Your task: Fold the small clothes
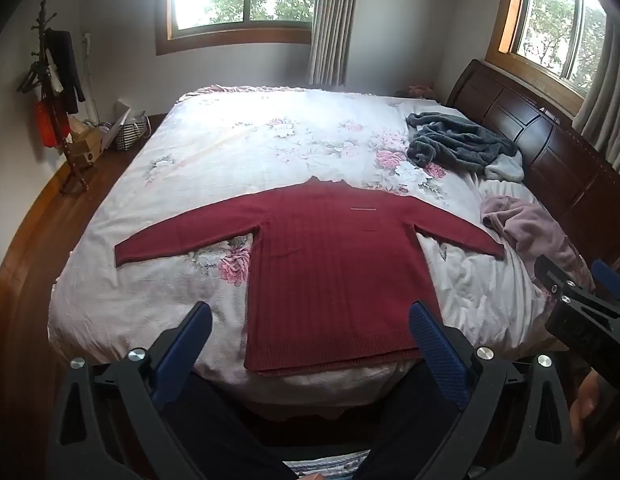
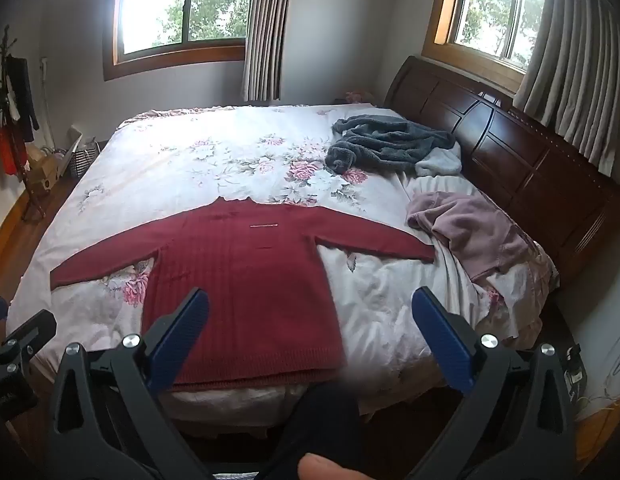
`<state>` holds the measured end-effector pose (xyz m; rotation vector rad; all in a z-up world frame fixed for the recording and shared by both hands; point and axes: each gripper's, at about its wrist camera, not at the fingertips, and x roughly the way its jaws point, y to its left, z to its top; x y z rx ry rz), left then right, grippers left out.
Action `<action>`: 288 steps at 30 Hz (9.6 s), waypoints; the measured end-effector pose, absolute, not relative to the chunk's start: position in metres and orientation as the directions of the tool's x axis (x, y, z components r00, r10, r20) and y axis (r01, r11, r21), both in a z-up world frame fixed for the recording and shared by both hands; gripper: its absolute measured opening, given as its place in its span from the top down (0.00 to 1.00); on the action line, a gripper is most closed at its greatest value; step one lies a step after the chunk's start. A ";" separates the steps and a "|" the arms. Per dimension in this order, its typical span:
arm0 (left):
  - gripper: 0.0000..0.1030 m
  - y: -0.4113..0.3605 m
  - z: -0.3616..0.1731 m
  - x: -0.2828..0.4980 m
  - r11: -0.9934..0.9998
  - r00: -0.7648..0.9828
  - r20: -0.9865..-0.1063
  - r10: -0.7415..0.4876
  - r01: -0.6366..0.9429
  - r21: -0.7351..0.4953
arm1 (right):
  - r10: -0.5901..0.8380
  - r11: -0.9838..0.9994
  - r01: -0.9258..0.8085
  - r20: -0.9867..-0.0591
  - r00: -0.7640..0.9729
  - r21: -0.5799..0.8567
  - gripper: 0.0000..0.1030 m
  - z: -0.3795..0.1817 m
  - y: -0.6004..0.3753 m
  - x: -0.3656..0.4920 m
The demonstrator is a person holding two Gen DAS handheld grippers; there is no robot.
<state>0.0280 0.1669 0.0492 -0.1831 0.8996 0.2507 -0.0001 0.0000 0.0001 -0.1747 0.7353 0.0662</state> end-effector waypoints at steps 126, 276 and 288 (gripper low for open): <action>0.04 0.194 -0.093 0.145 0.949 0.511 -0.851 -0.124 -0.189 -0.252 | 0.285 0.835 0.272 -0.800 0.528 0.477 0.12 -0.238 -0.258 0.243; 0.57 0.422 -0.354 0.500 0.684 0.468 -0.777 -0.422 -0.398 -0.611 | 0.114 0.988 0.013 -0.773 0.624 0.157 0.48 -0.398 -0.056 0.235; 0.57 0.411 -0.323 0.496 0.783 0.510 -0.818 -0.265 -0.381 -0.491 | 0.110 0.989 0.011 -0.776 0.621 0.149 0.47 -0.399 -0.054 0.236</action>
